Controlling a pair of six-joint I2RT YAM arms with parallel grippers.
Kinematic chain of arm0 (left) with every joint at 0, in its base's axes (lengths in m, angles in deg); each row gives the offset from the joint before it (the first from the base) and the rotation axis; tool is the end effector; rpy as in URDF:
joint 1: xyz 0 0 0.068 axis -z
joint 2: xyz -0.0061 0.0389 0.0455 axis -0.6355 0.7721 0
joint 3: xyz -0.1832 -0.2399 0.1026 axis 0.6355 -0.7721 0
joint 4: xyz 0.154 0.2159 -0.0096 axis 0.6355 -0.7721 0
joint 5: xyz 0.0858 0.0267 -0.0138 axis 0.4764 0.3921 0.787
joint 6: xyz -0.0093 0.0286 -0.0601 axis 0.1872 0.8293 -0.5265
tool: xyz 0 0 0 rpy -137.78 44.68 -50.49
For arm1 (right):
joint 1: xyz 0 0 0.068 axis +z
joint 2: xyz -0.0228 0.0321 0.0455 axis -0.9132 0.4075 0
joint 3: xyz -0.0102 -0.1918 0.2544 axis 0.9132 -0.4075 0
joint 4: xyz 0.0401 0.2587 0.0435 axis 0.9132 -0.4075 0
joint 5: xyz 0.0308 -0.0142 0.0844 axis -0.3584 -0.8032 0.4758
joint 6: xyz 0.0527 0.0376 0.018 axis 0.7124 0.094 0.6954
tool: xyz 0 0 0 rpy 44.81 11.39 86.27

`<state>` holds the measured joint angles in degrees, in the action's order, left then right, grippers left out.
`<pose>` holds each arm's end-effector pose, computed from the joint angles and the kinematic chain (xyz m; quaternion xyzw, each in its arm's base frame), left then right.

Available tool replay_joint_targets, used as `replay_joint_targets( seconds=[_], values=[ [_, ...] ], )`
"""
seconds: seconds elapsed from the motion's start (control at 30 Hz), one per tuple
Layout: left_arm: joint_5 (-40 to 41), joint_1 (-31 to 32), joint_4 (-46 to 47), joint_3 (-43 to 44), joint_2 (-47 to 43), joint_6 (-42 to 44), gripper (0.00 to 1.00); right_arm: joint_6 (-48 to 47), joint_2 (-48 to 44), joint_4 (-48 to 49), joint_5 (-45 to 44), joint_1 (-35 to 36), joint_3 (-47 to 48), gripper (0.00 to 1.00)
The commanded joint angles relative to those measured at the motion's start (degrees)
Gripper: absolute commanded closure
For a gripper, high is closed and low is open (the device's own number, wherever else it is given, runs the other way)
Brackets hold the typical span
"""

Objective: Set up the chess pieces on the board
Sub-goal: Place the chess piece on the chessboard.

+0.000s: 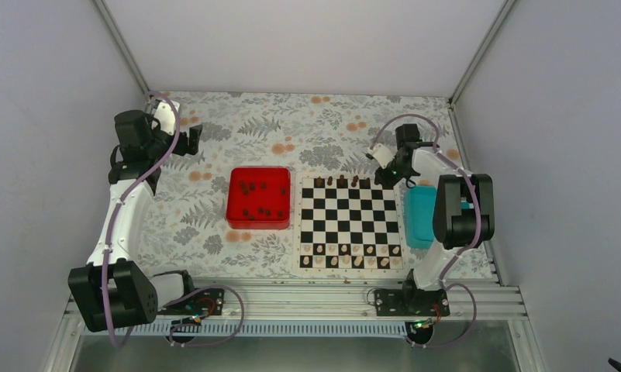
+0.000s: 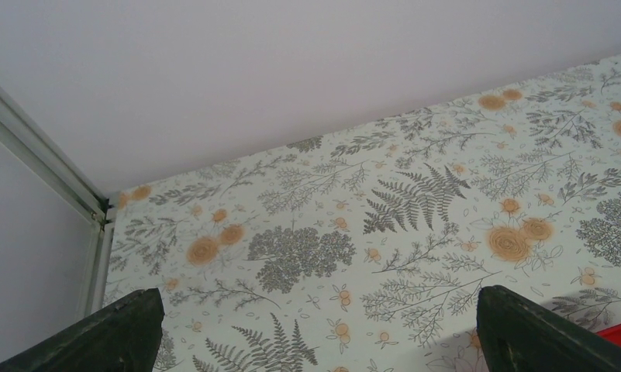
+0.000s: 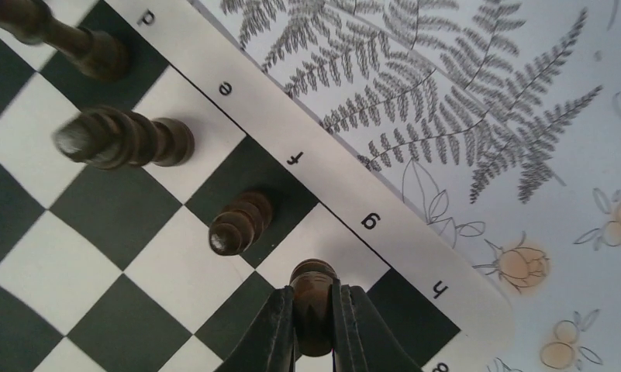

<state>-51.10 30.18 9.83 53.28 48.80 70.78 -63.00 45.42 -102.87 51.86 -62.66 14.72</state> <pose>0.2729 0.0264 0.3624 0.1297 0.8204 -0.0299 0.5561 0.3524 0.0333 0.2084 -0.3596 0.9120 0.0702 0.1842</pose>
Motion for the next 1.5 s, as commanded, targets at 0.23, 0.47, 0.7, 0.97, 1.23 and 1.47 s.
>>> replay_joint_targets(
  seconds=[0.23, 0.47, 0.7, 0.97, 1.23, 1.47],
  values=[
    [-1.0, -0.4, -0.1, 0.1, -1.0, 0.2, 0.00, -0.6, 2.6, 3.5, -1.0, -0.5, -1.5, 0.95],
    [-1.1, -0.4, 0.0, 0.1, -0.8, 0.2, 0.00, -0.8, 3.4, 4.2, -1.4, -0.4, -2.2, 0.94],
    [-1.5, -0.4, -0.1, 0.1, -0.8, 0.3, 0.00, -0.8, 3.0, 4.1, -1.6, -0.4, -2.3, 0.82],
    [-1.5, -0.4, 0.0, 0.0, -0.9, 0.2, 0.00, 1.1, -4.3, 0.1, -2.5, 1.3, 5.1, 0.57],
    [-1.7, -0.4, -0.2, 0.1, -1.4, 0.1, 0.00, 3.4, -5.9, -9.7, -6.8, 22.4, 28.9, 0.53],
    [-1.4, -0.5, -0.2, 0.1, -1.6, 0.1, 0.00, 2.0, 7.4, -15.2, -6.8, 39.3, 43.5, 0.54]
  ],
)
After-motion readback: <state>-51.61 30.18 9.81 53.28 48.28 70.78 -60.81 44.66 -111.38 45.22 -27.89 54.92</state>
